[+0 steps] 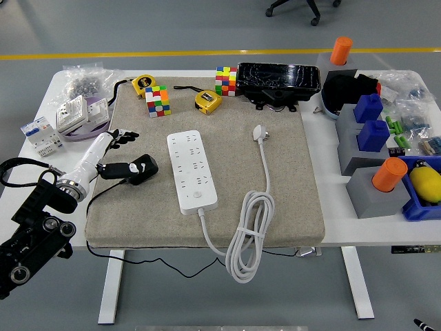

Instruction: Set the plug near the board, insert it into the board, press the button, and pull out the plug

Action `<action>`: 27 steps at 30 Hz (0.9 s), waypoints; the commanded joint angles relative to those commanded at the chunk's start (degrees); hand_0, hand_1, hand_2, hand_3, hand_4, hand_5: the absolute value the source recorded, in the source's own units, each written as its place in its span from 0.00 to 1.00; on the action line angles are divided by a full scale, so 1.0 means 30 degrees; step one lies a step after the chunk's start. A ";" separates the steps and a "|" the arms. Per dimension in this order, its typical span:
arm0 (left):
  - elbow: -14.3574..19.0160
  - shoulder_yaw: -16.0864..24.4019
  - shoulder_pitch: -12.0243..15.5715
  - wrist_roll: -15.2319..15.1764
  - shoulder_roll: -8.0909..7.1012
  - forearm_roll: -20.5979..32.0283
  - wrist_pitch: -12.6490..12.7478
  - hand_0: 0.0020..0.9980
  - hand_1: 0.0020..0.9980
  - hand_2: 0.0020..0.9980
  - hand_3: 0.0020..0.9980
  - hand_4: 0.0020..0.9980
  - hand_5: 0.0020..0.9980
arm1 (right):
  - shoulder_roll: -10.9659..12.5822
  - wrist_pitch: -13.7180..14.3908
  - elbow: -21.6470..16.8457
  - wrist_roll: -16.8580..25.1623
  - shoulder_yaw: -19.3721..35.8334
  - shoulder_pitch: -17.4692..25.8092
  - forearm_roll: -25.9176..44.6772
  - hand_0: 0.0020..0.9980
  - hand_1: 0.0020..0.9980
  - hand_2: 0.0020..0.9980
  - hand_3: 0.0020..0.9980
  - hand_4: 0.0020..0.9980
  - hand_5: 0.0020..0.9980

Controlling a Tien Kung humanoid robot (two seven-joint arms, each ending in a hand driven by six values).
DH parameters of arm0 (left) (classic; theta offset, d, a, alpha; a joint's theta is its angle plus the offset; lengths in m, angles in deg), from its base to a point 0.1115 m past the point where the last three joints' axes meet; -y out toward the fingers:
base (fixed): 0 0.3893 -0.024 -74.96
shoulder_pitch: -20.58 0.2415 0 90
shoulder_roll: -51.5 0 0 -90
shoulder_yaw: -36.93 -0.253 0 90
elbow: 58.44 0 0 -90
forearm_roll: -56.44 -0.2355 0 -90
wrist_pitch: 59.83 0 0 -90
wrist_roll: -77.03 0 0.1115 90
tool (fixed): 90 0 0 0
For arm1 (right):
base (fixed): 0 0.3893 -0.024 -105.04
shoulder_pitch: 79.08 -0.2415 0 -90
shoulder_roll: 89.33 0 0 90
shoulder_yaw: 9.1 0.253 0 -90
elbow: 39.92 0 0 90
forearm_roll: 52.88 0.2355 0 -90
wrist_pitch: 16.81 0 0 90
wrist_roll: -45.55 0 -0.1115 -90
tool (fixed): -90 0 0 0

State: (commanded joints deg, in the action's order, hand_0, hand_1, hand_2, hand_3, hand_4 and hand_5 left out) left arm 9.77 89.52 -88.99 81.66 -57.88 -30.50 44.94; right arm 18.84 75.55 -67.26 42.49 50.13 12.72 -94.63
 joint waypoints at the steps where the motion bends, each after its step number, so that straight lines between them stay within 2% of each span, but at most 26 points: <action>1: -0.0027 -0.0064 -0.0024 0.0048 0.0012 -0.0077 -0.0001 0.79 0.84 0.80 0.78 1.00 0.31 | 0.0000 0.0001 0.0001 0.0001 0.0002 0.0002 0.0001 0.65 0.66 0.66 0.56 0.91 0.50; 3: -0.0199 -0.0337 -0.0162 0.0196 0.0081 -0.0451 0.0107 0.79 0.84 0.80 0.78 1.00 0.31 | 0.0004 0.0002 -0.0016 0.0010 0.0002 -0.0006 -0.0001 0.65 0.66 0.66 0.56 0.91 0.50; 4: -0.0319 -0.0496 -0.0259 0.0224 0.0122 -0.0658 0.0223 0.79 0.82 0.77 0.77 1.00 0.10 | 0.0004 0.0003 -0.0027 0.0011 0.0001 -0.0030 -0.0006 0.65 0.66 0.66 0.56 0.91 0.50; 9: -0.0983 -0.1269 -0.0690 0.0438 0.0330 -0.1442 0.0723 0.79 0.82 0.77 0.77 1.00 0.10 | 0.0007 0.0007 -0.0068 0.0025 0.0007 -0.0100 0.0008 0.65 0.66 0.66 0.56 0.91 0.50; 10: -0.1128 -0.1347 -0.0739 0.0491 0.0375 -0.1500 0.0774 0.77 0.77 0.70 0.72 1.00 0.07 | 0.0009 0.0011 -0.0068 0.0027 0.0017 -0.0107 0.0008 0.65 0.66 0.66 0.56 0.91 0.51; 15: -0.1705 -0.1695 -0.0939 0.0534 0.0533 -0.1357 0.1064 0.77 0.77 0.70 0.72 1.00 0.07 | 0.0011 0.0017 -0.0024 0.0026 0.0009 -0.0099 0.0045 0.65 0.66 0.66 0.56 0.91 0.51; 16: -0.1790 -0.1728 -0.0975 0.0516 0.0562 -0.1321 0.1117 0.72 0.69 0.59 0.64 0.99 0.06 | 0.0010 0.0014 -0.0021 0.0025 -0.0005 -0.0099 0.0050 0.65 0.66 0.66 0.56 0.91 0.50; 21: -0.2167 -0.1801 -0.1189 0.0397 0.0716 -0.0948 0.1234 0.72 0.69 0.59 0.64 0.99 0.06 | 0.0023 0.0006 -0.0085 0.0025 -0.0072 -0.0094 0.0051 0.65 0.66 0.66 0.56 0.91 0.50; 22: -0.2206 -0.1787 -0.1228 0.0379 0.0750 -0.0821 0.1236 0.47 0.50 0.55 0.57 0.81 0.03 | 0.0030 0.0011 -0.0084 0.0027 -0.0075 -0.0097 0.0058 0.65 0.66 0.66 0.56 0.91 0.51; 27: -0.2198 -0.1750 -0.1352 0.0356 0.0811 -0.0435 0.1233 0.47 0.50 0.55 0.57 0.81 0.03 | 0.0065 0.0019 -0.0060 0.0019 -0.0089 -0.0081 0.0051 0.65 0.66 0.66 0.56 0.91 0.51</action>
State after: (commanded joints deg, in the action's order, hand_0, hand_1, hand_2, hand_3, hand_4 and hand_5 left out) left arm 3.17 84.27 -93.04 82.72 -55.44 -31.80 48.64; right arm 19.03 75.60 -67.44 42.55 49.87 12.48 -94.47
